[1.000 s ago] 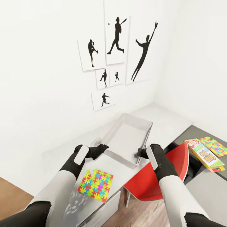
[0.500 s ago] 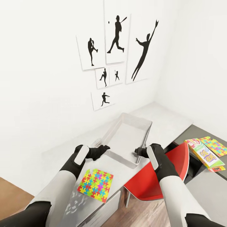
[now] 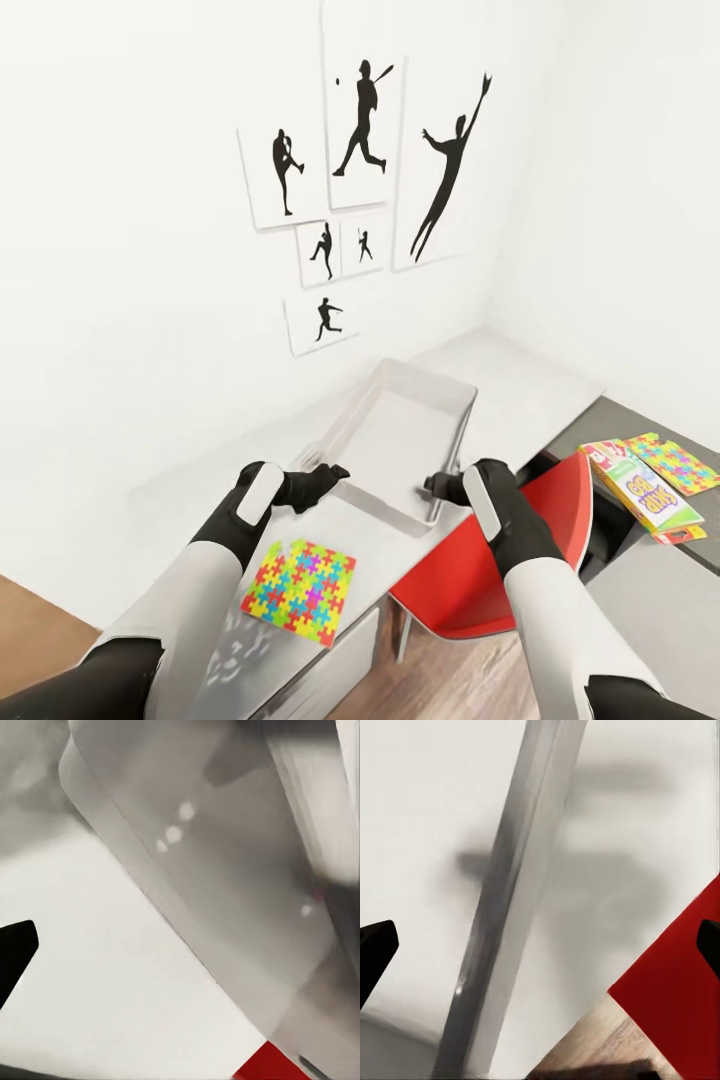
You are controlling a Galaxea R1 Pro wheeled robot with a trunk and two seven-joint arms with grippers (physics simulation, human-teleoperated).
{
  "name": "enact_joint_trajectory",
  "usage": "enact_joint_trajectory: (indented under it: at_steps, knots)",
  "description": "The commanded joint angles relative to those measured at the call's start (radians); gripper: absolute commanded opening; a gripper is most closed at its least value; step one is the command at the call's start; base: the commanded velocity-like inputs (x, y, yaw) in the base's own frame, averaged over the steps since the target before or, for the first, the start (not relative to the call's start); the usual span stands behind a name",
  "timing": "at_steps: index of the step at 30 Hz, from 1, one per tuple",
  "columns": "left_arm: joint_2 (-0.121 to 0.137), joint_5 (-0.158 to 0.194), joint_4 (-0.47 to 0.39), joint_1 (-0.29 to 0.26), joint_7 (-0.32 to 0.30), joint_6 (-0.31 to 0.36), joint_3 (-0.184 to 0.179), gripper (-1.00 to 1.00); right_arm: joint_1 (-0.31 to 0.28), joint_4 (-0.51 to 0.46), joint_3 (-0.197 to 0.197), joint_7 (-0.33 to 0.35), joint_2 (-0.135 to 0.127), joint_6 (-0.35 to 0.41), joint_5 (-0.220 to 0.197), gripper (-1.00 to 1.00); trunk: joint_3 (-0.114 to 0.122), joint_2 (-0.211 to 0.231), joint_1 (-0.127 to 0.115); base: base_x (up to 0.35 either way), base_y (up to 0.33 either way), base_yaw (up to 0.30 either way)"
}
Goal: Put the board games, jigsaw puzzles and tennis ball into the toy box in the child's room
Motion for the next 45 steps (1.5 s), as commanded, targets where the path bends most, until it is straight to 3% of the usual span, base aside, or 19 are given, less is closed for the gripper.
enact_joint_trajectory:
  at_steps: [1, 23, 36, 45]
  knots:
    - [-0.001, 0.006, -0.002, -0.001, 0.010, 0.006, 0.004, 1.00, 0.000, 0.019, -0.002, -0.009, 0.001, 0.004, -0.007, 1.00, -0.001, -0.002, 0.001, 0.000, 0.000, -0.085]
    - [-0.001, 0.006, -0.004, -0.001, 0.009, 0.006, 0.004, 1.00, -0.002, 0.017, -0.002, -0.009, 0.002, 0.002, -0.007, 1.00, 0.019, -0.002, 0.001, 0.000, 0.000, -0.028]
    - [-0.001, 0.006, -0.005, -0.001, 0.009, 0.008, 0.003, 1.00, 0.000, -0.064, -0.002, -0.009, 0.002, 0.028, -0.008, 1.00, 0.039, -0.002, 0.001, 0.000, 0.000, 0.000]
    - [-0.001, 0.008, -0.019, 0.001, 0.007, 0.065, 0.007, 1.00, 0.000, -0.067, -0.001, -0.009, 0.002, 0.034, -0.008, 1.00, 0.054, -0.002, 0.001, 0.000, 0.000, 0.000]
